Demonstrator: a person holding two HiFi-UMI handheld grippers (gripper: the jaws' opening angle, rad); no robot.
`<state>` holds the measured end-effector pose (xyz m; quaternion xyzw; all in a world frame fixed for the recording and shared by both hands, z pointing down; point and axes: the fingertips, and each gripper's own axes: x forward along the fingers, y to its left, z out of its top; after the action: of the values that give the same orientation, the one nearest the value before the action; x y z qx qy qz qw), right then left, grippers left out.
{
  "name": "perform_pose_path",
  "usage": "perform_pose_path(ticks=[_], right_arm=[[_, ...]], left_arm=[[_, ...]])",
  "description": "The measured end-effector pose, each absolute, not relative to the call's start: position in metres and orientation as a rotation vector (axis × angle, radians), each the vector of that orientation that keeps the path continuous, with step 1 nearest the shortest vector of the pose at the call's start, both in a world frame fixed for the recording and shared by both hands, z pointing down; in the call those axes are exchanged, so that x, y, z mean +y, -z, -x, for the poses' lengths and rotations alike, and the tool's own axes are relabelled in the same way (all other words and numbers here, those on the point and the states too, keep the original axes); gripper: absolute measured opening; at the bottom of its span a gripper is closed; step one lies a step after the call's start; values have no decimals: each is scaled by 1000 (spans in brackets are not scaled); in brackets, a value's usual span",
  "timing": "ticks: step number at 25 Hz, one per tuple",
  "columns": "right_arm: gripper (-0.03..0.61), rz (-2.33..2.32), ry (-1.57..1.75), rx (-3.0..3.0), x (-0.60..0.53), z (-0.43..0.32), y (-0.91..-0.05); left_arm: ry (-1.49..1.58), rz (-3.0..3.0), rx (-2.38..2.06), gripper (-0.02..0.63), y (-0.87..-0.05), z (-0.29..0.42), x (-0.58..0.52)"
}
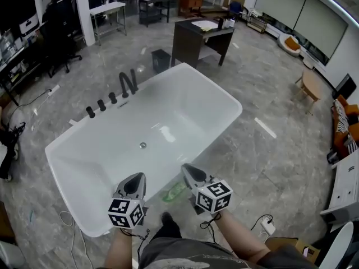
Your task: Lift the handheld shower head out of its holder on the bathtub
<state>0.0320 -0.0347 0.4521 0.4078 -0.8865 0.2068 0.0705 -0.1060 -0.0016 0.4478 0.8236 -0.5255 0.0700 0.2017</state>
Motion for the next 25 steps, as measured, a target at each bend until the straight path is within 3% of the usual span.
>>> perform_pose_path(ticks=[14, 25], right_arm=[[29, -1167, -592, -2622, -156, 7, -473], [29, -916, -539, -2698, -308, 13, -495]], left_arm=[[-171, -2204, -1543, 15, -462, 158, -102], [-137, -2022, -1788, 15, -467, 158, -188]])
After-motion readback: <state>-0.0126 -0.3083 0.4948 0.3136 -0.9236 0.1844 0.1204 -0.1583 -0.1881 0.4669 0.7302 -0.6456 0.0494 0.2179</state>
